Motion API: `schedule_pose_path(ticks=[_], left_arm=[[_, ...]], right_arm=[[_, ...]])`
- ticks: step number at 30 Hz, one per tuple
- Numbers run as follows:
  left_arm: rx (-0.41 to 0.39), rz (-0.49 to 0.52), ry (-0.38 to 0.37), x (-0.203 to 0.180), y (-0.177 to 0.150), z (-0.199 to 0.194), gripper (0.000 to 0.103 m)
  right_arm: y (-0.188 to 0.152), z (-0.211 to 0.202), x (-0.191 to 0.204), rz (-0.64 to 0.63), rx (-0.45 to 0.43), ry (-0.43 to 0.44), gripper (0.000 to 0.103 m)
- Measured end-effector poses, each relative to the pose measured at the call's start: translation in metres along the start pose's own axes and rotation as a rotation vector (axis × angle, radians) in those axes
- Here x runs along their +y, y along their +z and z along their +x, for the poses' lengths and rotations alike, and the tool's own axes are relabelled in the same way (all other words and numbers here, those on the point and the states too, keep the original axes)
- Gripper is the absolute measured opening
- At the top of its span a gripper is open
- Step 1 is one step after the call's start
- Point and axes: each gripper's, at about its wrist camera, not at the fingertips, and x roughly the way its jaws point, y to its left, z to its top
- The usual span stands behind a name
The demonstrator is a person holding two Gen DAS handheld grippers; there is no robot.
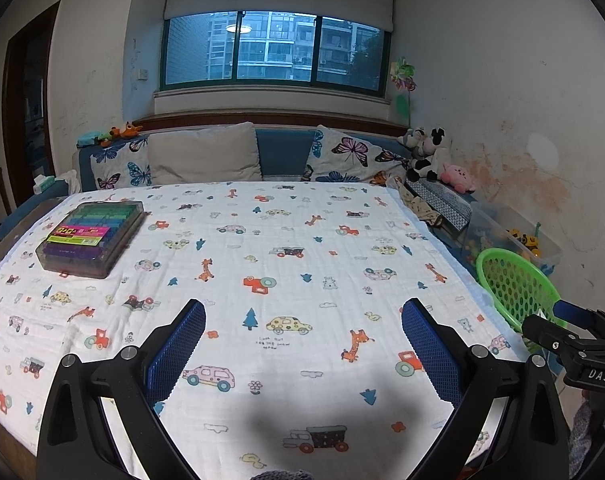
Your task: Collect trash
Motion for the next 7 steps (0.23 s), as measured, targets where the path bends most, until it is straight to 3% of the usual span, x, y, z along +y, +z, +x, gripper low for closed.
schedule_pose_path(ticks=[7], left_arm=[[0.002,-0.005,0.006,0.0007,-0.0017,0.0006,0.095]], right_arm=[[-0.0028,0.0022,0.0005,-0.001,0.004,0.005,0.098]])
